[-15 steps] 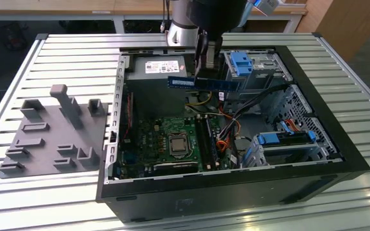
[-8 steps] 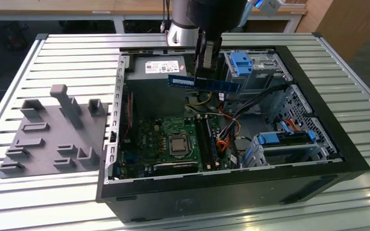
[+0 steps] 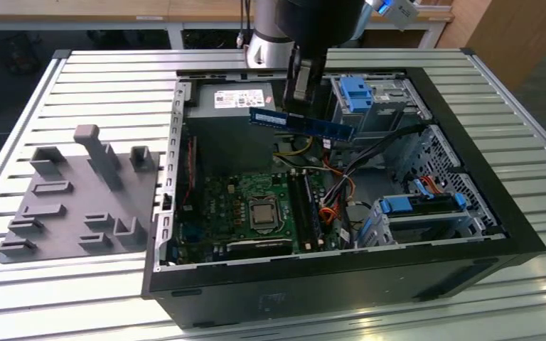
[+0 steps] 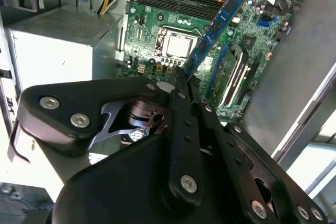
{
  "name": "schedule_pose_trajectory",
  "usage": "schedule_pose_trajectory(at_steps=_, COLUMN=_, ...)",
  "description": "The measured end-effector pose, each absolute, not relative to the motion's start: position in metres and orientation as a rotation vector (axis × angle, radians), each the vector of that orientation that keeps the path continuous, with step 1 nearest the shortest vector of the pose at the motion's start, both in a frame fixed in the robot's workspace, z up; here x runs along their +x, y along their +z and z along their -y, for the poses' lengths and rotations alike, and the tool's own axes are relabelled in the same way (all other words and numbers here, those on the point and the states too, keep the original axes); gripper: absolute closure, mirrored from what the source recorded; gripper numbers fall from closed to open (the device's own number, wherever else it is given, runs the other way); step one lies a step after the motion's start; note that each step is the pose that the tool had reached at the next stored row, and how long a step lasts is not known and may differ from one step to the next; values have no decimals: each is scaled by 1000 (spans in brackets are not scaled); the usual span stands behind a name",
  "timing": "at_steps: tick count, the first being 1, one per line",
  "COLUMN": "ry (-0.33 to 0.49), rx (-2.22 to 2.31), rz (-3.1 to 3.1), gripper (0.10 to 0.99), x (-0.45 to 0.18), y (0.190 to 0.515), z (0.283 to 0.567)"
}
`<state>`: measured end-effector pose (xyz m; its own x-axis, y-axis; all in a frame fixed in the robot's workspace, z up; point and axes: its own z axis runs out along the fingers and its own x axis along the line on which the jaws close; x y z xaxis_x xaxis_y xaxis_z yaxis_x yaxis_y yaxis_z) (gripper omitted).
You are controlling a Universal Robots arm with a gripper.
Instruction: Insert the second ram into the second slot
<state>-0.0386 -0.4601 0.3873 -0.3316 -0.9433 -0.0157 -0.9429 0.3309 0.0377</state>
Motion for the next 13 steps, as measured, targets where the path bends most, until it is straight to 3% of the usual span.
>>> schedule_pose_trajectory(at_steps=13, ry=-64, rx=1548, rz=2727, gripper=949, x=-39, y=387, z=460)
